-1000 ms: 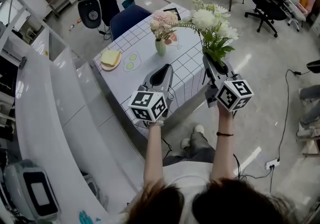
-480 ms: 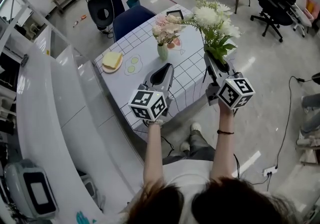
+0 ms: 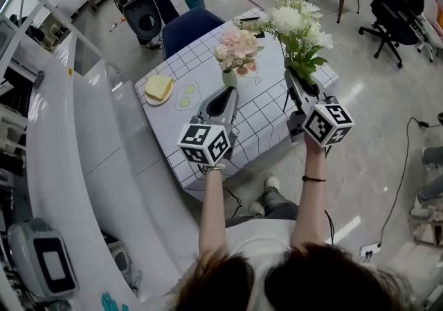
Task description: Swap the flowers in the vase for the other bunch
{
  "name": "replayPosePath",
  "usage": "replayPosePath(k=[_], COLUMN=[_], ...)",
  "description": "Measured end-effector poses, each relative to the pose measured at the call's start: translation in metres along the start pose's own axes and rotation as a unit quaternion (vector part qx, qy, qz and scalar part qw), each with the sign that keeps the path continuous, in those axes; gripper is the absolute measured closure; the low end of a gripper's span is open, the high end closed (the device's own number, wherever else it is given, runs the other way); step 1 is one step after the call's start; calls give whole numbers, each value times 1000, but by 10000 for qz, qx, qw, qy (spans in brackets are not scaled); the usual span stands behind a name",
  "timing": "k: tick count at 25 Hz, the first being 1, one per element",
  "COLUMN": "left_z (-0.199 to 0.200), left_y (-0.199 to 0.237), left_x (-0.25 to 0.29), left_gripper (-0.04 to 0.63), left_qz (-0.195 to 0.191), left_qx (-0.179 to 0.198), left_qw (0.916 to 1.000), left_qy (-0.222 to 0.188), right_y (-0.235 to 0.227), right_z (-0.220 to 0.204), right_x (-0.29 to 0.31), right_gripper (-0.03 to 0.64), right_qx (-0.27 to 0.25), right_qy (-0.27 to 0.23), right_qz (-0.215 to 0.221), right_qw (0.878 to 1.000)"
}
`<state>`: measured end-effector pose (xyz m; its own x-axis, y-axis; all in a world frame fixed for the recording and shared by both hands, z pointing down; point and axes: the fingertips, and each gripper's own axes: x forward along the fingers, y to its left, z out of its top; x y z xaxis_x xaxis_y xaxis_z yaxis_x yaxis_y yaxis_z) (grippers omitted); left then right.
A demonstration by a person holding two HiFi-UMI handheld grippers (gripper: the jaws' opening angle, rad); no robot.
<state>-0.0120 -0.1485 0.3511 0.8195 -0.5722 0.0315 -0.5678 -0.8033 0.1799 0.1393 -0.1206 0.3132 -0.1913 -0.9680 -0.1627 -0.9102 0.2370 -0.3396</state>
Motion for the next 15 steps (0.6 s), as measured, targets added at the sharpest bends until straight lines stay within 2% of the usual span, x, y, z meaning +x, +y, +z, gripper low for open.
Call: replayPosePath(k=[5,15], left_z=[-2,-25], left_y=[18,41], left_x=[16,40], left_gripper=[563,563], left_qz=[334,761], left_qx=[-121,-298], left_qw=[9994,9965], left_qy=[-7,190], right_y=[-16,-39], right_z=[-3,-8], right_x=[21,50], right_gripper=[561,562], right_qx=[55,144], right_qy=[120,284], right_qz=[98,329], right_qw=[9999,9989])
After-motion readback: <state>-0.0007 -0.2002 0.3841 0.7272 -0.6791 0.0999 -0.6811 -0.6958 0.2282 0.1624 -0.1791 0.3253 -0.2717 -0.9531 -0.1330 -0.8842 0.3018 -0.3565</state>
